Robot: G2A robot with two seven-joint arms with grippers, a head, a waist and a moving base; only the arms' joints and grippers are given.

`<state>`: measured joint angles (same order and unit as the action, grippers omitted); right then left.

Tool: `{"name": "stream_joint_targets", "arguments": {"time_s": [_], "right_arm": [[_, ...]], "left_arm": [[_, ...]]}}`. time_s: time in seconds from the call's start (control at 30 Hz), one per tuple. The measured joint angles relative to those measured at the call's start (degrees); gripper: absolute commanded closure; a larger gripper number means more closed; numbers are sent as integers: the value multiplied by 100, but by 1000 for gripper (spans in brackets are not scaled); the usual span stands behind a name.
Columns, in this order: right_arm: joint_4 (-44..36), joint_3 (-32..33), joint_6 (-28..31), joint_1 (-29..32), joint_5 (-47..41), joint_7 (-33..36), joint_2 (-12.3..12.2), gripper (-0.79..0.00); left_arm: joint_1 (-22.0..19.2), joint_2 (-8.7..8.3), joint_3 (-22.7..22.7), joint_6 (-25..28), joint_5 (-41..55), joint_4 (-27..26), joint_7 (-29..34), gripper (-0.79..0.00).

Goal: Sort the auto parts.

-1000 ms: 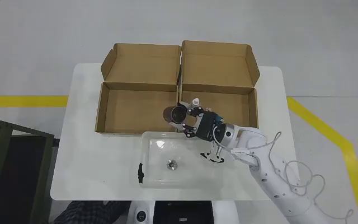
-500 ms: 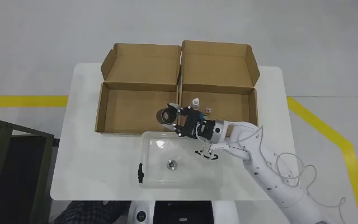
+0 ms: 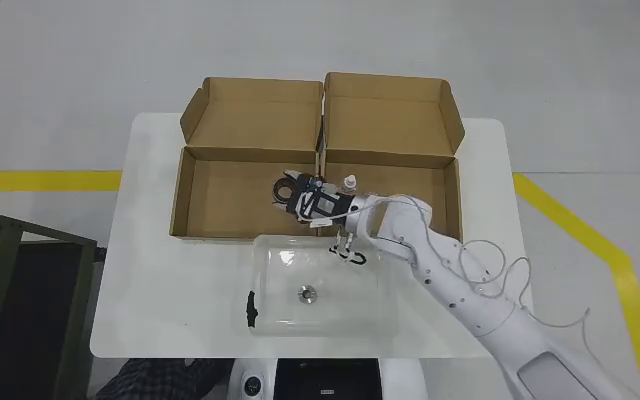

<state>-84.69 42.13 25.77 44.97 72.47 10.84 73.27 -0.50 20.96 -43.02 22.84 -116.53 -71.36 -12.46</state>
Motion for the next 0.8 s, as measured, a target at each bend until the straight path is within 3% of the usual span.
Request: {"name": "stream_joint_targets", "arguments": {"time_s": [0.3, 0.8], "right_arm": [[519, -191, -381, -456, -89, 528, 245, 0], [1301, -319, -375, -788, -204, 520, 522, 0]], "left_arm": [[0, 0, 0, 0, 0, 0, 0, -785], [0, 0, 0, 0, 0, 0, 0, -785]]}}
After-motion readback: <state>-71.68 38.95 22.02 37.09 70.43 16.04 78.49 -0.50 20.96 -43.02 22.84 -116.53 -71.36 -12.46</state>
